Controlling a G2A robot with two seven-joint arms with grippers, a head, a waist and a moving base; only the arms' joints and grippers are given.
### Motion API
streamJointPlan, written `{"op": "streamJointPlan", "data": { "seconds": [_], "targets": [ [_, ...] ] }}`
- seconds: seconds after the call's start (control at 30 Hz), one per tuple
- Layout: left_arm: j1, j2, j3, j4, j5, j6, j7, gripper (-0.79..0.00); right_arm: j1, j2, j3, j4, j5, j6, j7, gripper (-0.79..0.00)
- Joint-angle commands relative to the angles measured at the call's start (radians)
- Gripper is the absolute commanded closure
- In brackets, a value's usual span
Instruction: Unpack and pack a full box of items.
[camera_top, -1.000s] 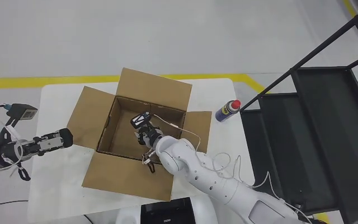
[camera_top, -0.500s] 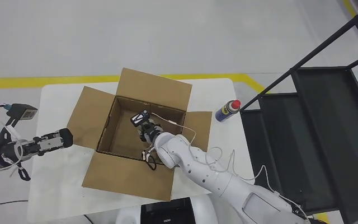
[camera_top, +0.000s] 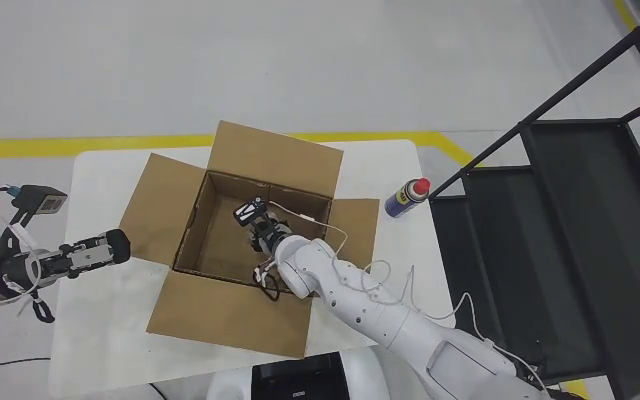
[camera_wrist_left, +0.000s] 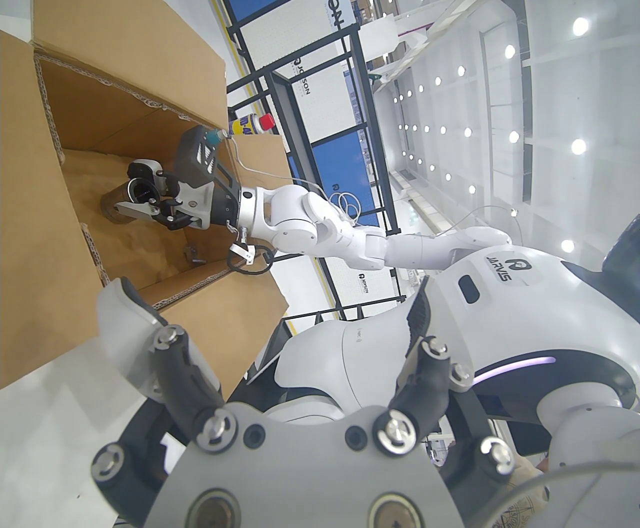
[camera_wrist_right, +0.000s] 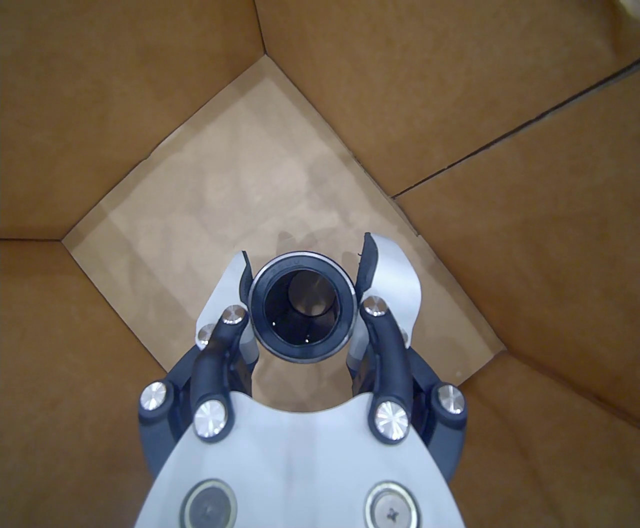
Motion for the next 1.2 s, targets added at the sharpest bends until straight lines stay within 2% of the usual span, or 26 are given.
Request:
{"op": "streamJointPlan", "data": {
  "seconds": [0.0,0.13,0.27,0.5,0.77,0.93,1.17],
  "targets": [
    [0.000,0.000,0.000,0.000,0.000,0.000,0.000,-0.785,-0.002,-0.001,0.003,0.003,-0.009,0.000,-0.008,-0.785],
    [0.000,0.000,0.000,0.000,0.000,0.000,0.000,-0.785,-0.017,0.001,0.021,-0.036,-0.026,-0.004,-0.022,-0.785],
    [0.000,0.000,0.000,0.000,0.000,0.000,0.000,-0.785,-0.059,0.018,0.066,-0.134,-0.046,-0.022,-0.007,-0.785],
    [0.000,0.000,0.000,0.000,0.000,0.000,0.000,-0.785,-0.185,0.063,0.188,-0.412,-0.057,-0.094,0.089,-0.785],
    [0.000,0.000,0.000,0.000,0.000,0.000,0.000,-0.785,-0.328,0.099,0.377,-0.749,0.069,-0.156,0.148,-0.785],
    [0.000,0.000,0.000,0.000,0.000,0.000,0.000,-0.785,-0.375,0.114,0.536,-0.860,0.139,-0.155,0.095,-0.785],
    [0.000,0.000,0.000,0.000,0.000,0.000,0.000,-0.785,-0.418,0.129,0.763,-0.840,0.214,-0.152,-0.057,-0.785]
  ]
}}
